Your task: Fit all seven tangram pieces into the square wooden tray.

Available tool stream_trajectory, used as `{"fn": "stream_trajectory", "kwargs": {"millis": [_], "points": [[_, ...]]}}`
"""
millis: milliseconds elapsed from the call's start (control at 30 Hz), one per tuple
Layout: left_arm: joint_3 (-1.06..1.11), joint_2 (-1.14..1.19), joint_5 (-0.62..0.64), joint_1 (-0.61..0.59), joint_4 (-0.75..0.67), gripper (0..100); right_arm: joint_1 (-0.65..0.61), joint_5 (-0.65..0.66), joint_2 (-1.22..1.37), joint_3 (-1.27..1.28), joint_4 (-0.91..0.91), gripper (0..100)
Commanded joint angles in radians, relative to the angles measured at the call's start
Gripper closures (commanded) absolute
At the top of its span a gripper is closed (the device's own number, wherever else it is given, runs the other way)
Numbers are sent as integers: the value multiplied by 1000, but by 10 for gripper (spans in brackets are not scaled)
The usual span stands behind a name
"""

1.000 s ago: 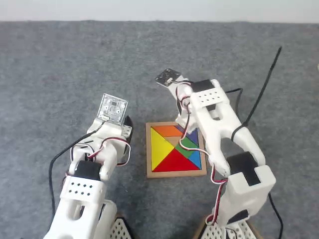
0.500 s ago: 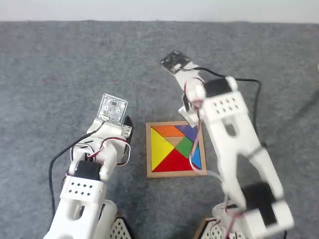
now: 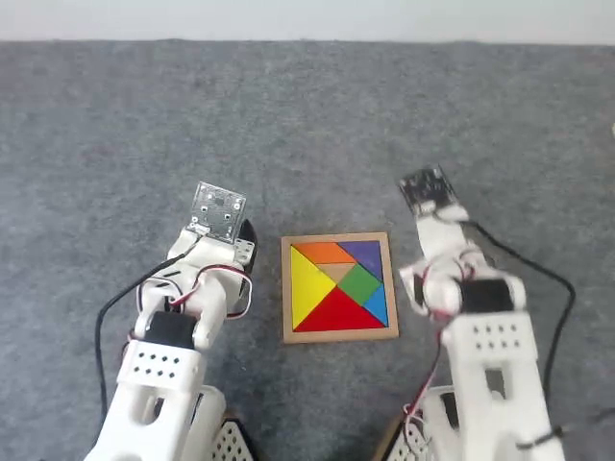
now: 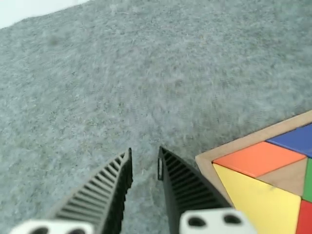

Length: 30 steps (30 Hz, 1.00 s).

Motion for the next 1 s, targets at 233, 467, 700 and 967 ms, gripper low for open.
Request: {"fn": "stream_trajectory", "kwargs": {"millis": [233, 467, 700, 967], "points": [[39, -18, -12, -115, -34, 913, 24, -3, -266, 178, -45, 982], [220, -284, -52, -163, -60, 913, 24, -9, -283, 341, -145, 982], [302, -735, -54, -161, 250, 913, 24, -11, -283, 365, -145, 980], [302, -726, -54, -144, 354, 913, 24, -5, -283, 502, -269, 979]]}}
